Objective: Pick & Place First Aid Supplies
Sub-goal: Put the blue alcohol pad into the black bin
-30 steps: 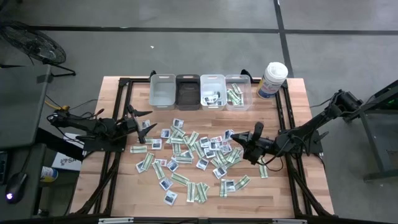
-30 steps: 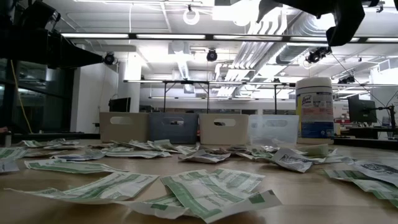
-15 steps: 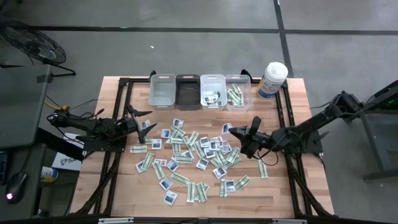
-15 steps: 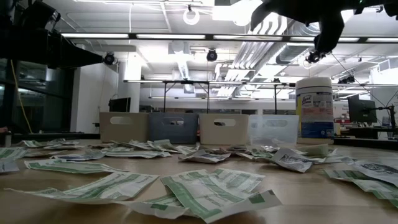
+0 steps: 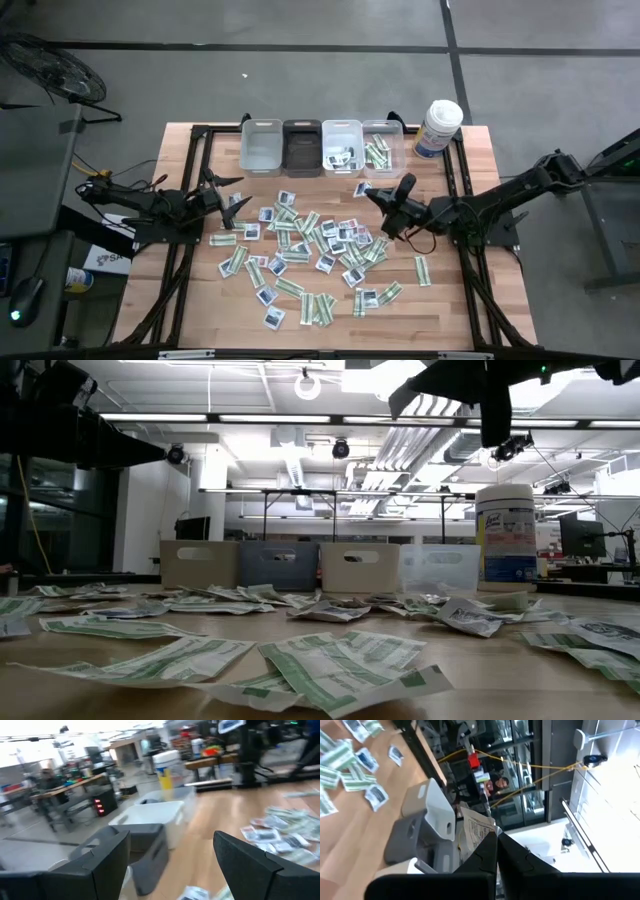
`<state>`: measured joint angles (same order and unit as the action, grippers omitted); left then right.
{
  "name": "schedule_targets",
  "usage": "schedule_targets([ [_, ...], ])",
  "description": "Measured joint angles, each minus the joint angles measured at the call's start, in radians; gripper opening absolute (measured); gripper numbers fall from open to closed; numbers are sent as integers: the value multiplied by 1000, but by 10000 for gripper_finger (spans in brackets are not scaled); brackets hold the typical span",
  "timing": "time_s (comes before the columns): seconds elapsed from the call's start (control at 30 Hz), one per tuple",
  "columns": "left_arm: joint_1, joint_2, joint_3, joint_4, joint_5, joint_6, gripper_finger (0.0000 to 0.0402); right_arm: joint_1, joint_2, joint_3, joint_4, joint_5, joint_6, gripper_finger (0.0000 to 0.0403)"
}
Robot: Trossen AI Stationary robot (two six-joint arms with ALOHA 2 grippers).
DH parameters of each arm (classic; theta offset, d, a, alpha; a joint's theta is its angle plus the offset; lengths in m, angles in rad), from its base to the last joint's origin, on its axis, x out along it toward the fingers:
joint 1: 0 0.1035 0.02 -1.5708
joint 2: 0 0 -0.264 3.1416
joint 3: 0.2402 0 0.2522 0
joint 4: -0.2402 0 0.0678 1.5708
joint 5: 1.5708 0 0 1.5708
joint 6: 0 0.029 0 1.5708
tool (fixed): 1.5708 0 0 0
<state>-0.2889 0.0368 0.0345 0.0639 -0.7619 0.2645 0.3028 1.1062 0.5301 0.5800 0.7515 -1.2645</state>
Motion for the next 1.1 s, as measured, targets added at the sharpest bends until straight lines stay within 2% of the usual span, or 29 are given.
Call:
schedule_targets([
  [0.23, 0, 0, 0, 129, -208, -141, 280, -9, 40, 66, -13, 6, -1, 0],
  [0.33, 1, 0, 0, 176, -219, -215, 280, -9, 76, 96, -15, -4, -1, 0],
  [0.67, 1, 0, 0, 166, -76, -342, 280, -25, 206, 203, -14, -86, 11, 0],
  [0.77, 1, 0, 0, 177, 8, -352, 280, -49, 232, 226, -11, -133, 10, 0],
  [1.0, 1, 34, 0, 224, 53, -503, 280, -132, 272, 277, 15, -346, 1, 0],
  [1.1, 1, 64, 0, 279, 97, -636, 280, -162, 296, 313, 16, -449, -1, 0],
])
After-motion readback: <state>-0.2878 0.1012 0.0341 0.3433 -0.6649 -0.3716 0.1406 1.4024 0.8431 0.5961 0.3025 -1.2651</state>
